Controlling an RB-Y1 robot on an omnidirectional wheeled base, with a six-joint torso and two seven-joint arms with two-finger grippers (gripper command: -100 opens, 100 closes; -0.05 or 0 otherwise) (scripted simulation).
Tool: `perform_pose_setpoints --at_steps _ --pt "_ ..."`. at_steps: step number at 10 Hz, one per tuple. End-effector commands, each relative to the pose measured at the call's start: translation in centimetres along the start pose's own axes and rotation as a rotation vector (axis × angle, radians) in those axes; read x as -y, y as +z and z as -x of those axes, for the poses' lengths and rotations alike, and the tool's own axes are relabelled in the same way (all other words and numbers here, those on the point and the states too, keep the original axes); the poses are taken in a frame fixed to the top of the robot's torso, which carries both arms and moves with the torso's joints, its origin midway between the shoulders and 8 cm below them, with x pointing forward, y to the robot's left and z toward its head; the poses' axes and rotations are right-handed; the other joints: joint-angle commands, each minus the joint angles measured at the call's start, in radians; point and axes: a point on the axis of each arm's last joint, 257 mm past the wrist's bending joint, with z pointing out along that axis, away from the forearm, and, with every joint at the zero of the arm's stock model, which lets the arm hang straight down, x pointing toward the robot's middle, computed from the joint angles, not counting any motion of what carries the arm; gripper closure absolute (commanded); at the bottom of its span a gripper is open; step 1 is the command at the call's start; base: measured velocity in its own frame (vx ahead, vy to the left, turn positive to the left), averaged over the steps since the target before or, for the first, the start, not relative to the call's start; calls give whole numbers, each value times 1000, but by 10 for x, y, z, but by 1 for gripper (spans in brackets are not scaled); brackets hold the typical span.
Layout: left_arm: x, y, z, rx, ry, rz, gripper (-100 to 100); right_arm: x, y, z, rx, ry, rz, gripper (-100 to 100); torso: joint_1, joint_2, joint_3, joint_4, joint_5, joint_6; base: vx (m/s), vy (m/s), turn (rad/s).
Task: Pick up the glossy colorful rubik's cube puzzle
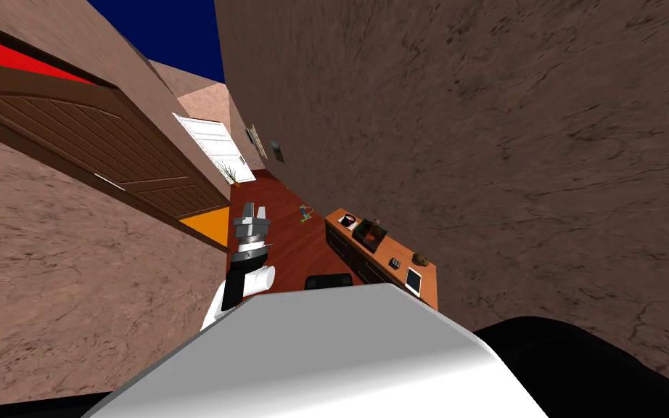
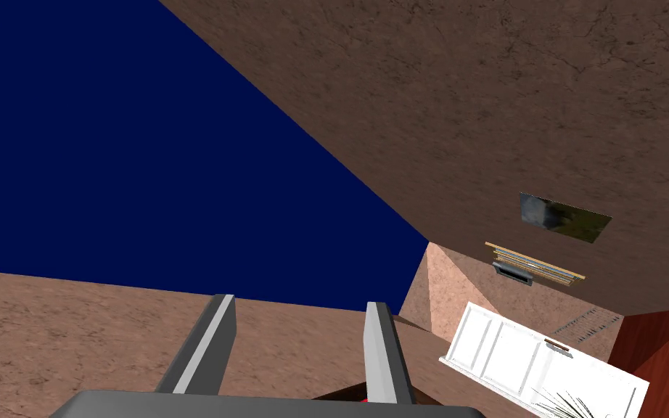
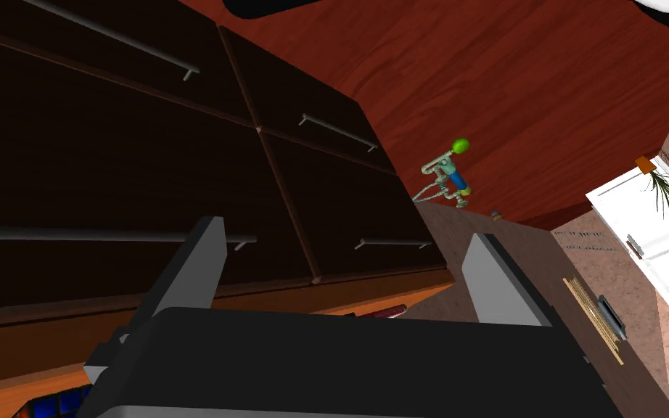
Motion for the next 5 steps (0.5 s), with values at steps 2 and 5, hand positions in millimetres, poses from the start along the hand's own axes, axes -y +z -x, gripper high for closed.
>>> perform_pose_setpoints --at_steps 2,5 --pt "0 0 0 0 0 0 0 23 -17 -33 -78 -17 -44 -100 0 0 0 0 0 -1 43 -23 237" --pt "0 0 0 0 0 0 0 63 -53 -77 -204 -45 -121 -100 0 0 0 0 0 -1 43 -22 274"
